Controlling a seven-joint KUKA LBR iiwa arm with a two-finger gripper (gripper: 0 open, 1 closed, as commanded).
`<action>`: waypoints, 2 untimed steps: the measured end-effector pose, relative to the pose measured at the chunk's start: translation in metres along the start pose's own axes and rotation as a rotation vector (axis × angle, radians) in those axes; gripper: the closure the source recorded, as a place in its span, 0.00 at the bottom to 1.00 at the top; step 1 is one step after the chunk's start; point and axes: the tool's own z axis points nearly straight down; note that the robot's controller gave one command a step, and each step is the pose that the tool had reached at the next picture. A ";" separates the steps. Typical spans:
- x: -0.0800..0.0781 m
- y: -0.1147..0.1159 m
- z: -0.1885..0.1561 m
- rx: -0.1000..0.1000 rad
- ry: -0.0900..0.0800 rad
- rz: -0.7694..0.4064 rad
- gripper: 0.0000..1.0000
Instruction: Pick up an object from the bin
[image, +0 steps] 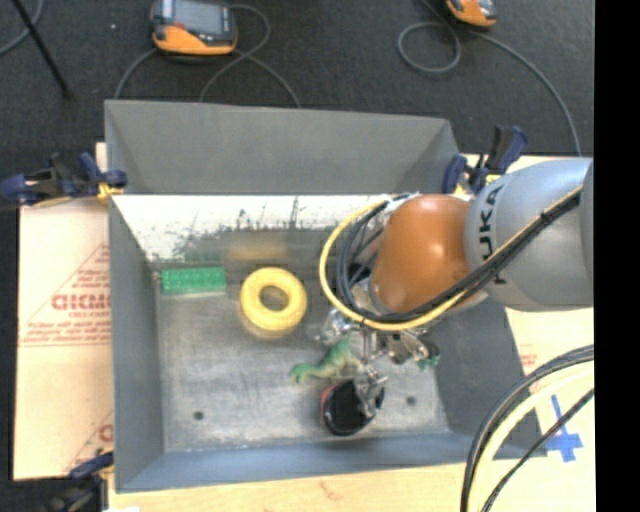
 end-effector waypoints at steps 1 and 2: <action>-0.007 0.007 -0.030 0.000 -0.004 -0.048 1.00; -0.010 0.008 -0.097 0.001 -0.008 -0.113 1.00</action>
Offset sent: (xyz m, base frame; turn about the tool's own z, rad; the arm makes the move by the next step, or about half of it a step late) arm 0.0093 0.0107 0.1506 -0.1614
